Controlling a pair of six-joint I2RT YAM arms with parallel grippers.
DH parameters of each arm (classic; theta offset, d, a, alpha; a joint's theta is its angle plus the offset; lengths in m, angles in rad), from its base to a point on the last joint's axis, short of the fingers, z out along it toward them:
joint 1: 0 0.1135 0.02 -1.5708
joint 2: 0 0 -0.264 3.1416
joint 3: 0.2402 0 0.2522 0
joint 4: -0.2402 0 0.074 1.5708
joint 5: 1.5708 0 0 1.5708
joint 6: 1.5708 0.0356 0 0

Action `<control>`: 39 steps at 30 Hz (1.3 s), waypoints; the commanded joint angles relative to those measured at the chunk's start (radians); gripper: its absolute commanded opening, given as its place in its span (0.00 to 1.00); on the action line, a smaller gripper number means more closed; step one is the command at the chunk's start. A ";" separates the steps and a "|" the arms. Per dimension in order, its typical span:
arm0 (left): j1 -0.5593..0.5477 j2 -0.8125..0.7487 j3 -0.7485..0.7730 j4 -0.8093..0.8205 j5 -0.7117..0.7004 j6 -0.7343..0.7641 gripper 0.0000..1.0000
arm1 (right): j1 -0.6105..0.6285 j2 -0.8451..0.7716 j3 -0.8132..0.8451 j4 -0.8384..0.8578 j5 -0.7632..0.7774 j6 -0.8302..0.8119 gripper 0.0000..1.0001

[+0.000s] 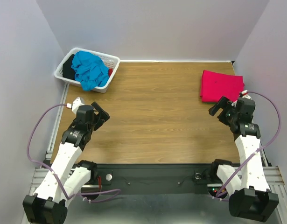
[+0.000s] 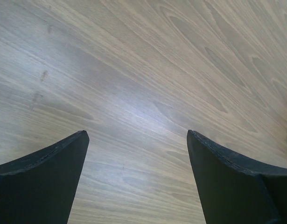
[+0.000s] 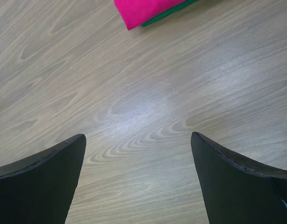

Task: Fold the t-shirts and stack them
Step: Grab the tshirt from the pile

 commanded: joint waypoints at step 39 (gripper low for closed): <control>0.319 1.484 1.470 -0.004 -0.011 0.401 0.88 | -0.006 -0.045 0.010 0.227 -0.005 0.105 1.00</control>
